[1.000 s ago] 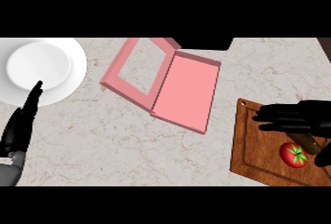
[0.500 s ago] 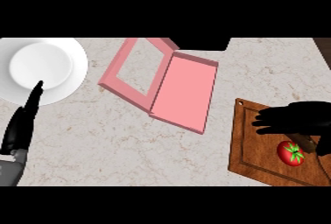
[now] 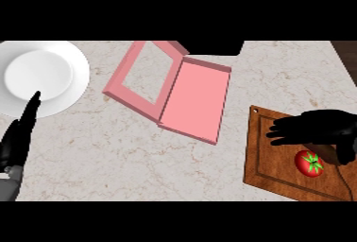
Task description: Pick the tomato from the cutting board and place it in the cardboard box
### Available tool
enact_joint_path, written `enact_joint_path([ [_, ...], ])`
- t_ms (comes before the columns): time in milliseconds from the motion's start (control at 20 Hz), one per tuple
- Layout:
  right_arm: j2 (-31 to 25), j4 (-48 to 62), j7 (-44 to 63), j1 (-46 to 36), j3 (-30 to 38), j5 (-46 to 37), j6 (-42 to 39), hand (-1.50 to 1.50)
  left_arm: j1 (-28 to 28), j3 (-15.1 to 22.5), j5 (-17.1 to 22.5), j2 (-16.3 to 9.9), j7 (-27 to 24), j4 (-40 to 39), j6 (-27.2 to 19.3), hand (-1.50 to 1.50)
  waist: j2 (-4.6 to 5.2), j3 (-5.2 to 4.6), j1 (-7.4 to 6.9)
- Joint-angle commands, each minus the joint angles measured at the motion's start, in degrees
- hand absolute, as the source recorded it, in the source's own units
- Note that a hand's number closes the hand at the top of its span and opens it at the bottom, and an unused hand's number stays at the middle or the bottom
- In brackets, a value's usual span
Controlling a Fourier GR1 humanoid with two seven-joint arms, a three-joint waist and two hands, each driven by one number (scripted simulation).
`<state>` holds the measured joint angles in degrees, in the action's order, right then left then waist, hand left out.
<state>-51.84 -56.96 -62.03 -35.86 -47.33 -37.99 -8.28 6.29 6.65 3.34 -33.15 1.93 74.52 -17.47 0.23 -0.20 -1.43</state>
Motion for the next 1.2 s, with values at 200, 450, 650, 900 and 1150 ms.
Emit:
enact_joint_path([
  [200,-0.44,2.15,-14.4,-2.63,-1.43,1.84,-4.33,-1.5,1.04,0.38,-1.67,0.98,2.54,0.91,-0.41,0.0,0.06,0.25,0.15],
  [450,-1.36,-3.85,-13.24,1.3,-3.27,4.52,-2.21,-1.5,-2.36,-0.95,-1.45,1.66,-2.37,-1.46,-0.1,0.0,-0.19,0.18,0.72],
  [650,-6.11,-6.21,-14.42,0.64,-4.36,3.34,-2.1,-1.5,1.38,-2.24,-1.13,1.29,-0.77,-4.04,1.51,0.0,-0.14,0.17,1.35],
  [900,-5.08,-5.74,-9.18,0.95,-3.83,-0.78,-0.93,-1.5,1.33,-1.26,-4.04,1.79,4.34,2.06,-0.33,0.0,-0.25,0.22,1.01],
  [1150,-0.69,-4.78,-4.25,5.4,-3.61,-4.48,2.06,-1.5,-3.45,-2.01,-4.81,4.59,-1.71,0.33,-0.09,0.0,-0.24,0.19,1.0],
])
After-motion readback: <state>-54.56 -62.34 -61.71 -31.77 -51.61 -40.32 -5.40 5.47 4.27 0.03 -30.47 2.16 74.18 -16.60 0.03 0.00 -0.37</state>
